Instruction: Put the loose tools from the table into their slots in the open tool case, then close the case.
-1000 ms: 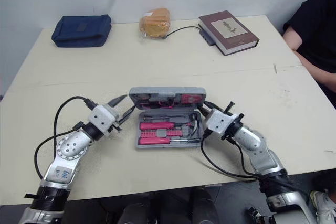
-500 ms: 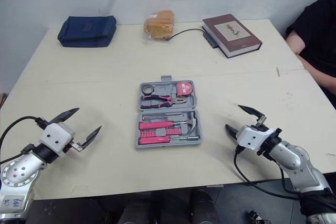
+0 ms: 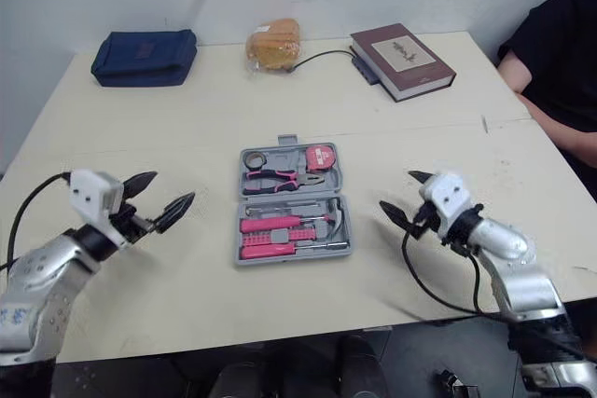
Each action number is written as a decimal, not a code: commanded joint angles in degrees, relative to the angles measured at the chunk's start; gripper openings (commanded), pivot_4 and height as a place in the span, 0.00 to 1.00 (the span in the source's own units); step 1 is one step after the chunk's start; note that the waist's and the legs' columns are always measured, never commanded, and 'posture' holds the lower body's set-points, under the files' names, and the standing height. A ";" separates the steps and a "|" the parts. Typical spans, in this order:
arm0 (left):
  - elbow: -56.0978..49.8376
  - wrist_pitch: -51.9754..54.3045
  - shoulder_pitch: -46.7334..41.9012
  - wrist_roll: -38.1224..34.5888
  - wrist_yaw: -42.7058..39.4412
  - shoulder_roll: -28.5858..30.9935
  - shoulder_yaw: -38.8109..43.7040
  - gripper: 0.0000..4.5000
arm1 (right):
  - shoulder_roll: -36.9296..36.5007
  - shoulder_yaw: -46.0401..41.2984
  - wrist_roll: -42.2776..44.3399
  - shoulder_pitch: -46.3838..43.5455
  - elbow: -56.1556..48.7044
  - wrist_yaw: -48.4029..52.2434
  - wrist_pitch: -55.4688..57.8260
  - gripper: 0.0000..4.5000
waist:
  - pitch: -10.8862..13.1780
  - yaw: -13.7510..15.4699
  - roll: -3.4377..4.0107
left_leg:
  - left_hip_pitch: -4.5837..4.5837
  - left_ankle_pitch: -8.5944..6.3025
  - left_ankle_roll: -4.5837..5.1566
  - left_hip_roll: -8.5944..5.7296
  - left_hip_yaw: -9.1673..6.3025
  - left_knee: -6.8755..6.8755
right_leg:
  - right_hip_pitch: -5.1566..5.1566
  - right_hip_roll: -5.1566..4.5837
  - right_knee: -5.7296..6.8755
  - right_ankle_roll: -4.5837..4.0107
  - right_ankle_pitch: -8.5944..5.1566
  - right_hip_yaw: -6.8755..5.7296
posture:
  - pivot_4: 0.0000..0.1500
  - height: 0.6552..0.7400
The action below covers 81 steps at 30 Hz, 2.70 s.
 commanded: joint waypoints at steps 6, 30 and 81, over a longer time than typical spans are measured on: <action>0.70 38.66 -20.21 -15.53 16.32 -1.96 2.10 1.00 | 0.17 0.37 15.88 -22.75 -1.97 -1.72 48.42 0.99 | 0.02 0.00 -0.02 | -0.11 0.04 -0.05 0.00 -0.05 0.04 | -0.04 0.12 -0.01 -0.02 -0.01 -0.06 | 1.00 1.00; 19.61 37.24 -35.60 4.01 20.69 -13.04 -7.51 1.00 | 13.98 7.30 -0.54 -44.04 22.35 -9.85 60.02 0.99 | 0.03 -0.11 -0.03 | -0.88 0.34 -0.10 -0.56 0.07 0.09 | -0.88 0.14 0.27 0.06 0.03 -0.05 | 1.00 1.00; 8.76 -15.42 -8.73 17.21 -3.30 -9.02 -8.96 0.01 | 10.38 7.96 -15.81 -12.32 -2.42 -1.00 8.23 0.00 | 0.01 -0.10 -0.02 | -0.86 0.38 -0.17 -0.56 0.13 0.01 | -0.91 0.11 0.23 0.05 0.03 -0.07 | 1.00 1.00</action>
